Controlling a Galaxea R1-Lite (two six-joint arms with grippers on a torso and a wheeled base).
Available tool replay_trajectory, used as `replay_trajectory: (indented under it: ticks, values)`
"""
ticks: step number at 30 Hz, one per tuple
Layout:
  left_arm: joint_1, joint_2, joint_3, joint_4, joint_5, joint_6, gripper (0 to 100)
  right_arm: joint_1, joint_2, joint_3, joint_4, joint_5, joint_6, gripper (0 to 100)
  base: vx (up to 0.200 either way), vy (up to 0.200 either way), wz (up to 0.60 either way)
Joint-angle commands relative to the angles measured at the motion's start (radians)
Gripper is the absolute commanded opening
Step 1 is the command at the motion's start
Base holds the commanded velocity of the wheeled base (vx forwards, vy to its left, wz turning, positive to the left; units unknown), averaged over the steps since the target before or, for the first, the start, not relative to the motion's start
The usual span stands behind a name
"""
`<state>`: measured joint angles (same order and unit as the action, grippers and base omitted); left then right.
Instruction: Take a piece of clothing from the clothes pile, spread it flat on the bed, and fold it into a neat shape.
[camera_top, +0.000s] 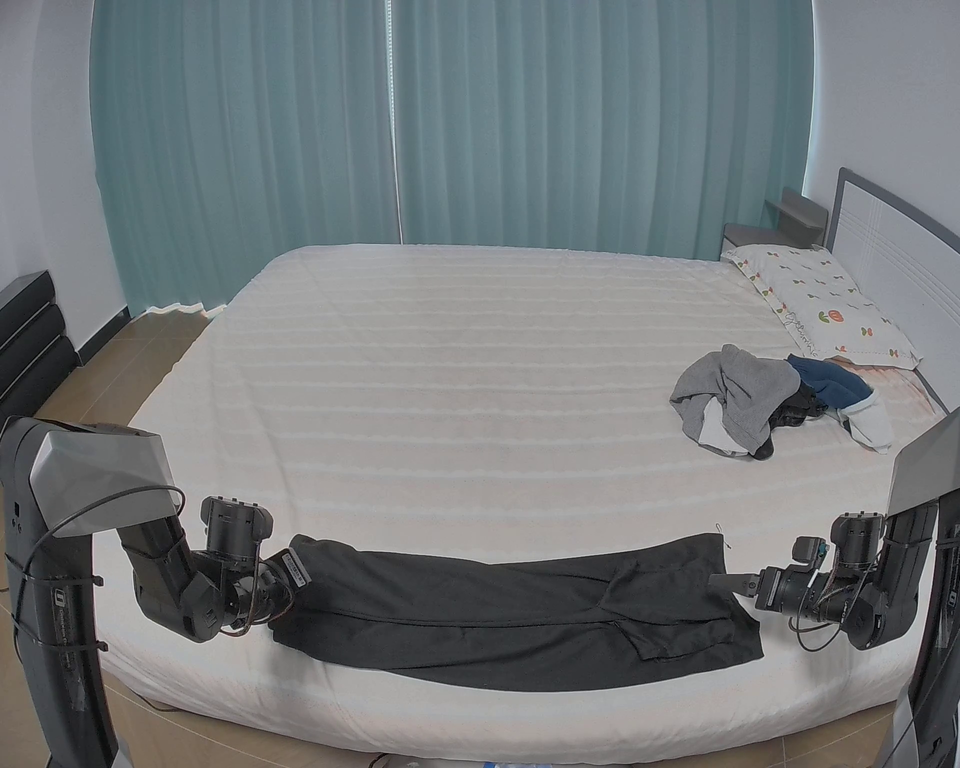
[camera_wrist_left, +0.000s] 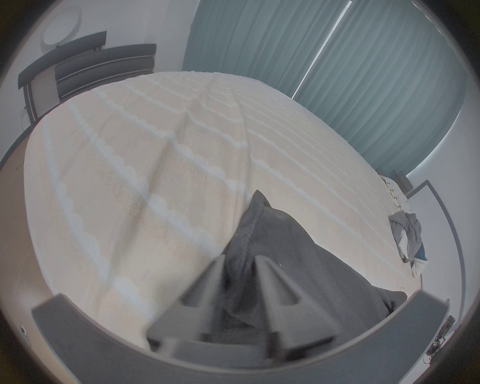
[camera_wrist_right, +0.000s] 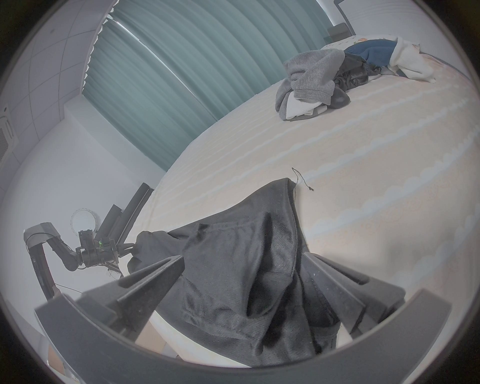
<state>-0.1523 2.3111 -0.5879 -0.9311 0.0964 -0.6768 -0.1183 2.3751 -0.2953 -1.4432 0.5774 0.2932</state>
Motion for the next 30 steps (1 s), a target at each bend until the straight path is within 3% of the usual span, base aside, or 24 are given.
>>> replay_trajectory:
  ticks: [1, 12, 13, 15, 16, 21, 22, 23, 25, 26, 28, 30]
  values:
    - [0.000, -0.004, -0.009, -0.002, 0.039, 0.002, 0, -0.004, -0.005, -0.007, 0.000, -0.001, 0.000, 100, 0.000, 0.000, 0.00]
    - [-0.001, -0.064, -0.001, -0.005, 0.062, 0.002, 0, 0.006, -0.077, -0.011, 0.003, -0.051, 0.044, 100, 0.000, 0.000, 0.00]
    - [-0.001, -0.090, 0.000, -0.003, 0.060, -0.001, 0, 0.023, -0.132, -0.015, 0.017, -0.065, 0.116, 100, 0.000, 0.000, 0.00]
    - [-0.001, -0.091, 0.000, -0.003, 0.060, -0.001, 0, 0.025, -0.135, -0.015, 0.017, -0.067, 0.123, 100, 0.000, 0.000, 0.00]
    - [-0.001, -0.099, -0.003, -0.006, 0.057, -0.013, 0, 0.074, -0.177, -0.025, 0.047, -0.088, 0.218, 100, 0.000, 0.000, 0.00]
    - [-0.001, -0.098, -0.024, -0.005, 0.054, -0.076, 0, 0.144, -0.183, -0.067, 0.121, -0.183, 0.264, 100, 0.000, 0.000, 0.00]
    - [-0.001, -0.099, -0.033, -0.005, 0.051, -0.101, 0, 0.180, -0.188, -0.096, 0.162, -0.251, 0.299, 100, 0.000, 0.000, 0.00]
    - [-0.001, -0.099, -0.035, -0.005, 0.051, -0.106, 0, 0.200, -0.195, -0.099, 0.176, -0.274, 0.328, 100, 0.000, 0.000, 0.00]
    - [-0.001, -0.099, -0.035, -0.006, 0.051, -0.109, 0, 0.229, -0.211, -0.096, 0.191, -0.298, 0.371, 100, 0.000, 0.000, 0.00]
    - [-0.003, -0.099, -0.036, -0.008, 0.051, -0.112, 0, 0.266, -0.235, -0.084, 0.222, -0.323, 0.443, 100, 0.000, 0.000, 0.00]
    - [-0.003, -0.099, -0.038, -0.009, 0.049, -0.113, 0, 0.302, -0.275, -0.074, 0.282, -0.349, 0.503, 100, 0.000, 0.000, 0.00]
    - [-0.001, -0.099, -0.038, -0.009, 0.049, -0.115, 0, 0.324, -0.307, -0.074, 0.351, -0.372, 0.535, 100, 0.000, 0.000, 0.00]
